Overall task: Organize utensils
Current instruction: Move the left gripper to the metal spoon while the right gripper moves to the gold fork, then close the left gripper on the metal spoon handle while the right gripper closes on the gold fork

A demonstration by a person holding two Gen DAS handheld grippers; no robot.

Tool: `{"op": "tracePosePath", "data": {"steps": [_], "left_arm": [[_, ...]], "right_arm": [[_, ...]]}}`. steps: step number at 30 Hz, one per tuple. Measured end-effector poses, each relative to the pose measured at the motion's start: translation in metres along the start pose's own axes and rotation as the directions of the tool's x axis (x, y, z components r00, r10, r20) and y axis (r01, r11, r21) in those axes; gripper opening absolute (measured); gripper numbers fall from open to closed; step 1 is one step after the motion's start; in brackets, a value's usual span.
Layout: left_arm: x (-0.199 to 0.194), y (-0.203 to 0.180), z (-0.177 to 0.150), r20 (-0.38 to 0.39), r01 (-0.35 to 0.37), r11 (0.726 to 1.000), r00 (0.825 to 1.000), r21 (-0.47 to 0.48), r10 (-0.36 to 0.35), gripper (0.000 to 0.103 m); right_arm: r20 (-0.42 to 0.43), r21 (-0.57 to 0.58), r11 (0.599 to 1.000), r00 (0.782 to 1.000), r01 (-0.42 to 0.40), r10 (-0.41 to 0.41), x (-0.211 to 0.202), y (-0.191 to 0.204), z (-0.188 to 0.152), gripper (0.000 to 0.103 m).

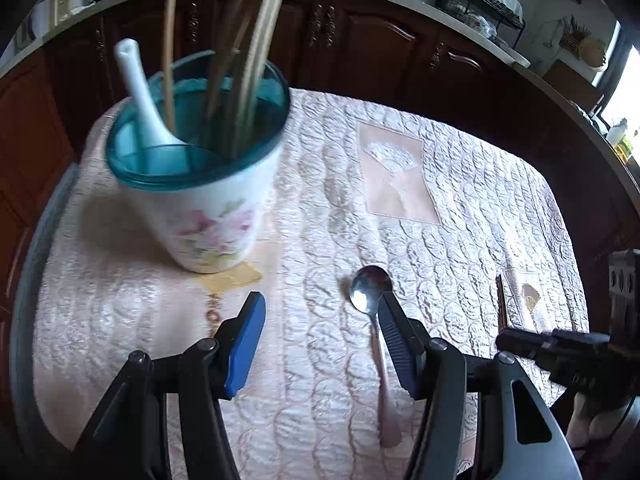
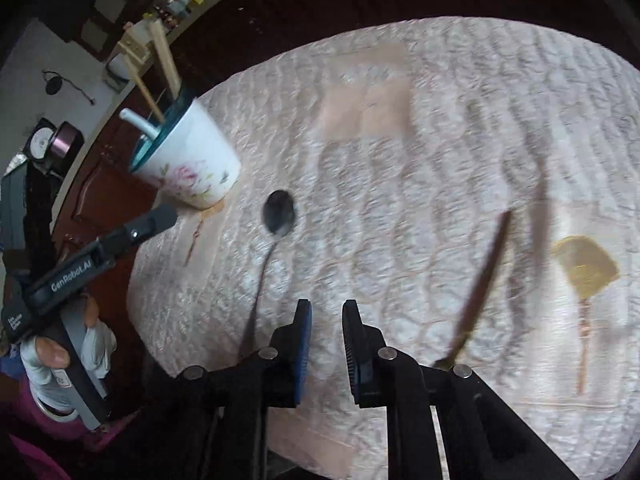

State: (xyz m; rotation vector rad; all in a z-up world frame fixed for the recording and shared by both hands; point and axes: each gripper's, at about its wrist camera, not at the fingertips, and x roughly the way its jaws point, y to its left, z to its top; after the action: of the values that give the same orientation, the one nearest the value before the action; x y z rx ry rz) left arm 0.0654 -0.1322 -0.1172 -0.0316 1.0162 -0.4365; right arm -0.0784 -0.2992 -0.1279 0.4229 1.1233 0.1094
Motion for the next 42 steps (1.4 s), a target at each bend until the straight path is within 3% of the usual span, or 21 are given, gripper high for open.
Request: {"op": "tracePosePath", "data": {"steps": [7, 16, 19, 26, 31, 33, 36, 42], "left_arm": [[0.044, -0.010, 0.005, -0.044, 0.040, 0.998, 0.998, 0.051, -0.038, 0.059], [0.076, -0.021, 0.021, -0.082, 0.055, 0.991, 0.996, 0.124, -0.046, 0.059], [0.085, -0.027, 0.022, -0.114, 0.063, 0.986, 0.993, 0.157, -0.045, 0.051], [0.094, -0.034, 0.023, -0.152, 0.083, 0.975, 0.987, 0.205, -0.052, 0.018], [0.091, -0.040, 0.022, -0.151, 0.088, 0.968, 0.987, 0.234, -0.053, 0.009], [0.086, -0.040, 0.021, -0.146, 0.090, 0.969, 0.988, 0.231, -0.057, 0.005], [0.074, -0.036, 0.020, -0.135, 0.096, 0.971, 0.989, 0.218, -0.067, 0.002], [0.040, -0.029, 0.022, -0.069, 0.106, 0.978, 0.993, 0.182, -0.095, 0.001]], "right_arm": [[0.020, 0.118, 0.991, 0.998, 0.063, -0.066, -0.007, -0.061, 0.013, 0.020], [-0.006, 0.148, 0.986, 0.997, 0.080, -0.080, 0.017, -0.083, 0.037, 0.020], [-0.025, 0.139, 0.987, 0.996, 0.084, -0.082, 0.025, -0.082, 0.042, 0.020], [-0.035, 0.130, 0.989, 0.997, 0.077, -0.073, 0.032, -0.082, 0.051, 0.020], [-0.022, 0.101, 0.993, 0.998, 0.067, -0.065, 0.040, -0.075, 0.060, 0.020], [-0.017, 0.064, 0.994, 0.996, 0.084, -0.083, 0.042, -0.068, 0.062, 0.013], [-0.009, 0.025, 0.996, 0.996, 0.088, -0.088, 0.041, -0.057, 0.064, 0.011], [0.067, -0.018, 0.998, 0.996, 0.058, -0.057, 0.013, -0.030, 0.067, 0.008]]}}
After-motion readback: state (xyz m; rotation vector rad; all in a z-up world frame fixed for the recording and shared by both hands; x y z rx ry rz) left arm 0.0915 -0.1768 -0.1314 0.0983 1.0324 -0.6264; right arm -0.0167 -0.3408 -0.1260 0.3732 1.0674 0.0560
